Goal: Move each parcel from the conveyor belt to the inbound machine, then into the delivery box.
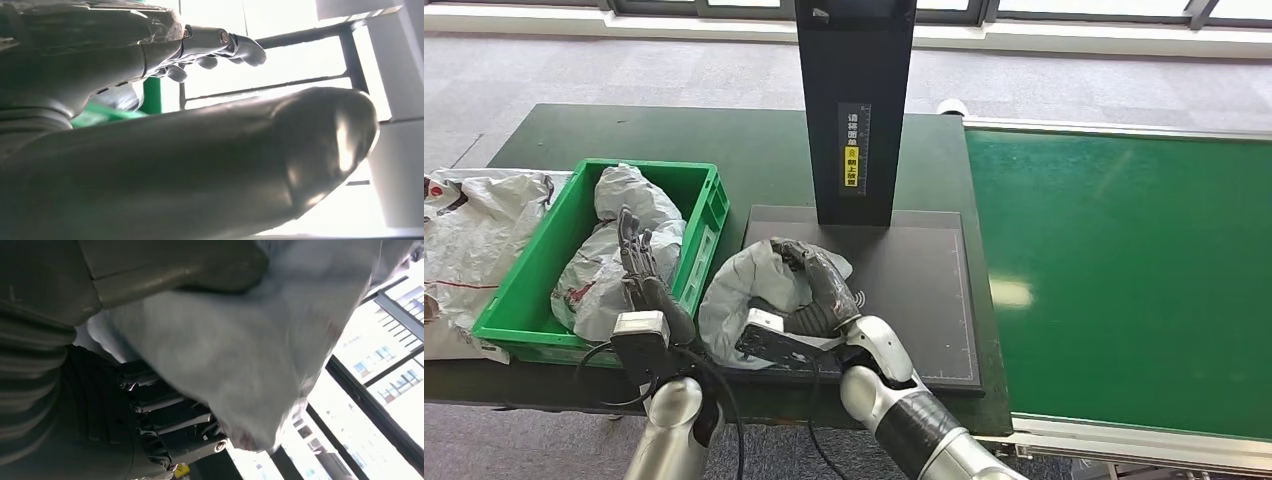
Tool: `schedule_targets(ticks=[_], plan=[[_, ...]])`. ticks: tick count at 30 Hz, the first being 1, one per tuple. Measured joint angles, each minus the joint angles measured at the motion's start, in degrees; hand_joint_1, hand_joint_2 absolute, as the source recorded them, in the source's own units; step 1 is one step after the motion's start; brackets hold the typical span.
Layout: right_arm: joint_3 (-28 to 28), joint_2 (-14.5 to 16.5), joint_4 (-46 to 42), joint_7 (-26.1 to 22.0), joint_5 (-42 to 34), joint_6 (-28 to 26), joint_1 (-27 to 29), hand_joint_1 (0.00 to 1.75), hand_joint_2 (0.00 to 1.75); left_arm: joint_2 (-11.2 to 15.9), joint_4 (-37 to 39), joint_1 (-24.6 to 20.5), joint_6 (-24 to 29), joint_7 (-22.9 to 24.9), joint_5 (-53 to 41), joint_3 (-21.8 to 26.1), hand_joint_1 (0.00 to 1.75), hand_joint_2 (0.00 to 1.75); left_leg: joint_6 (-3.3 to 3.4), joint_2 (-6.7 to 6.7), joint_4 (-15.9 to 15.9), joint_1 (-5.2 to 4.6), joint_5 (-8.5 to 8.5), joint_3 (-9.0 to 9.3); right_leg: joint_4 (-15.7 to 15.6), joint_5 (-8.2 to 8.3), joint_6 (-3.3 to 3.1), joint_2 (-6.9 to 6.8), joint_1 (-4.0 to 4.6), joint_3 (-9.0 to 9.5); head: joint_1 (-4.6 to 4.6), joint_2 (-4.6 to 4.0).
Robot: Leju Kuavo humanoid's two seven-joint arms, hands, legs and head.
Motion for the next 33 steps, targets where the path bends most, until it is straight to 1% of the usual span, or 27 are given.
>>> schedule_targets(ticks=[2, 5, 9, 13, 15, 20, 24, 30, 33], plan=[[-3.07, -2.21, -7.39, -0.81, 1.65, 2.83, 5.70, 0.00, 1.75, 0.37, -0.68, 1.68, -2.05, 0.81, 0.87, 0.14, 0.00, 0.00, 0.04, -0.09, 0.00, 0.00, -0.05, -0.05, -0.02, -0.06, 0.04, -0.08, -0.01, 0.02, 0.01, 0.00], [-7.55, -5.19, -17.81, -1.76, 2.81, 4.73, 12.68, 0.00, 1.75, 0.75, -1.91, 3.87, -2.30, 2.50, -0.39, 0.48, 0.00, 0.00, 0.07, -0.17, 0.01, -0.03, -0.11, -0.11, -0.05, -0.10, 0.08, -0.13, -0.04, 0.01, 0.02, 0.00], [-10.47, -7.41, -26.44, -1.82, 3.51, 5.45, 17.46, 0.00, 1.75, 0.95, -2.91, 5.21, -2.05, 3.96, -1.84, 0.54, 0.00, 0.00, 0.09, -0.15, 0.01, -0.05, -0.14, -0.09, -0.08, -0.10, 0.09, -0.11, -0.06, -0.02, 0.02, 0.00], [-12.96, -9.89, -33.79, -0.11, 2.81, 4.57, 22.26, 0.00, 1.75, 1.31, -2.28, 5.49, -2.02, 9.40, -6.66, 0.54, 0.00, 0.00, 0.09, -0.20, 0.01, -0.04, -0.14, -0.04, -0.10, -0.13, 0.13, -0.21, -0.05, 0.06, 0.01, 0.00], [-15.13, -11.47, -37.03, 0.81, 2.32, 5.31, 24.71, 0.00, 1.75, 1.80, -1.03, 5.49, -2.06, 10.39, -7.87, 0.54, 0.00, 0.00, 0.09, -0.16, 0.01, -0.04, -0.15, -0.04, -0.09, -0.14, 0.13, -0.19, -0.05, 0.06, 0.01, 0.00], [-21.01, -13.87, -40.01, 4.67, 4.10, 7.74, 28.03, 0.00, 1.75, 2.98, 1.33, 5.27, -3.86, 9.71, -5.78, 0.54, 0.00, 0.00, 0.09, -0.07, 0.02, -0.05, -0.18, -0.01, -0.09, -0.13, 0.13, -0.07, -0.06, 0.06, 0.01, 0.00], [-25.70, -14.61, -40.04, 5.78, 5.07, 8.29, 28.52, 0.00, 1.75, 3.68, 2.12, 5.00, -6.30, 8.77, -3.90, 0.54, 0.00, 0.00, 0.09, -0.07, 0.02, -0.05, -0.18, -0.01, -0.09, -0.12, 0.13, -0.06, -0.06, 0.07, 0.01, 0.00], [-28.82, -15.12, -40.46, 6.54, 6.13, 8.05, 29.64, 0.00, 1.75, 5.34, 4.32, 3.60, -9.18, 7.23, -3.17, 0.51, 0.00, 0.00, 0.08, -0.06, 0.01, -0.04, -0.18, 0.02, -0.07, -0.12, 0.13, -0.06, -0.04, 0.06, 0.01, 0.00], [-30.29, -15.21, -41.45, 7.14, 7.17, 7.71, 30.59, 0.00, 1.75, 5.76, 5.41, 3.12, -10.44, 7.27, -4.53, 0.43, 0.00, 0.00, 0.08, -0.06, 0.01, -0.04, -0.18, 0.01, -0.07, -0.13, 0.13, -0.05, -0.04, 0.05, 0.01, 0.00]])
